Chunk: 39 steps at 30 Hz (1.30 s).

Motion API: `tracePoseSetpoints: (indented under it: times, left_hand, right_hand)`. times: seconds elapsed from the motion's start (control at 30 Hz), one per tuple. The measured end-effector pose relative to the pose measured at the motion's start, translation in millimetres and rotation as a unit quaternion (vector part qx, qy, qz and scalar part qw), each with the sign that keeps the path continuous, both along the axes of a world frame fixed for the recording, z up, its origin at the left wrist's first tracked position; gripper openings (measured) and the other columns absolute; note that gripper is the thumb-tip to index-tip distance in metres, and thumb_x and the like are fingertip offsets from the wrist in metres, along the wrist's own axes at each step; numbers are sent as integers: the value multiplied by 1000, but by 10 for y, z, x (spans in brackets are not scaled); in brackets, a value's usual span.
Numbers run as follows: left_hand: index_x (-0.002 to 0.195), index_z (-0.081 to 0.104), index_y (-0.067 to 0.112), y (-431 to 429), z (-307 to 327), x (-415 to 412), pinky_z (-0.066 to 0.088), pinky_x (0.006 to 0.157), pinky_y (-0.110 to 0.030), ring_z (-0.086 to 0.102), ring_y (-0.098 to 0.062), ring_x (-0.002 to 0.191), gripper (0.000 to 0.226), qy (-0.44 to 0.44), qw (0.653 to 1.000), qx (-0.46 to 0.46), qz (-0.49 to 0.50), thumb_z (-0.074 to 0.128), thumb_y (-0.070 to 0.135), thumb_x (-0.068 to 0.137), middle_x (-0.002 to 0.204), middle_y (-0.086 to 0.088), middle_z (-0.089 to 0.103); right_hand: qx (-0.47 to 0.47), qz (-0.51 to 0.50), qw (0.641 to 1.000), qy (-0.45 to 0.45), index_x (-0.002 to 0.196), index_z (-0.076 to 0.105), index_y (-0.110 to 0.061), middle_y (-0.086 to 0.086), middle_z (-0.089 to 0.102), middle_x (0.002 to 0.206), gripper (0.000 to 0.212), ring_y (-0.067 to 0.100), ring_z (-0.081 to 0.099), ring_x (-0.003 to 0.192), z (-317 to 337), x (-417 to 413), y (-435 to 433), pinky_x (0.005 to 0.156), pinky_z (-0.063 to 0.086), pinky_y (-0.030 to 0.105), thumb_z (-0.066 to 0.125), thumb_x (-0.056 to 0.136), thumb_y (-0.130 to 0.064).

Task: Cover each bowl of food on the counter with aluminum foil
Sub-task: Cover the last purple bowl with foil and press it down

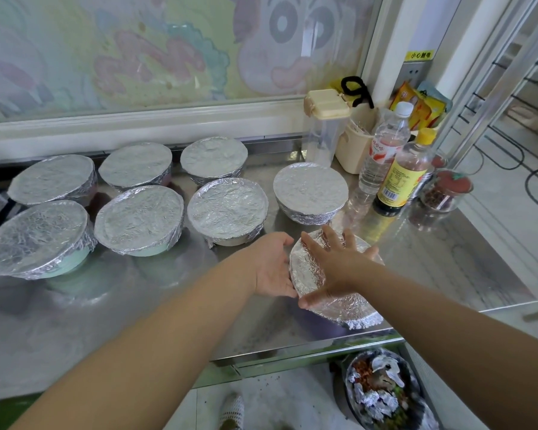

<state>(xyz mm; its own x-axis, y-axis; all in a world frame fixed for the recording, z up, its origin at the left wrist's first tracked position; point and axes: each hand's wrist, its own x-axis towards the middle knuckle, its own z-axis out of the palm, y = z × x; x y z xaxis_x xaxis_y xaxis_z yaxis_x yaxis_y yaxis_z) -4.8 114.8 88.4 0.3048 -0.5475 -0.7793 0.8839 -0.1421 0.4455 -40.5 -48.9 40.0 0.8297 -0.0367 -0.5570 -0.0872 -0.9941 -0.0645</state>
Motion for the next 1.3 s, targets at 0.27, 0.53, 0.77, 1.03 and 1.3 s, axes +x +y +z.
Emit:
tracePoseSetpoints:
  times: [0.27,0.53,0.77,1.03,1.3]
  left_hand:
    - [110,56,-8,-15,-55,80,49,87,-45,62,-36,98,57,0,999,38,-10,30,42,104,104,-26,66]
    - [102,55,9,-56,12,99,45,94,-53,62,-38,106,42,-39,997,45,-40,30,42,106,117,-21,60]
    - [110,60,6,-133,-22,163,52,79,-50,64,-36,94,49,-50,995,70,-59,33,46,104,109,-19,63]
    - [156,24,16,-18,-235,220,51,93,-45,54,-33,127,63,-101,982,36,156,49,38,103,158,-15,29]
    - [78,54,23,115,-497,-275,32,63,-26,44,-8,68,25,-152,938,82,302,47,17,101,68,10,57]
  right_hand:
    - [-9,3,1000,-1,149,-29,-50,2,-35,162,148,47,-25,148,-50,20,2,101,3,89,63,43,-96]
    - [-14,1,1000,-5,150,-28,-49,1,-35,163,149,47,-26,148,-59,9,7,101,3,89,64,43,-97]
    - [-7,-3,1000,-13,151,-26,-48,2,-33,163,148,47,-25,148,-50,-3,18,101,2,89,65,45,-95]
    - [9,-124,992,11,152,-29,-43,8,-32,163,141,47,-18,150,66,-45,151,102,5,88,52,52,-101]
    - [56,39,997,20,147,-27,-56,-10,-41,157,145,38,-40,142,184,28,22,106,-4,84,79,51,-81]
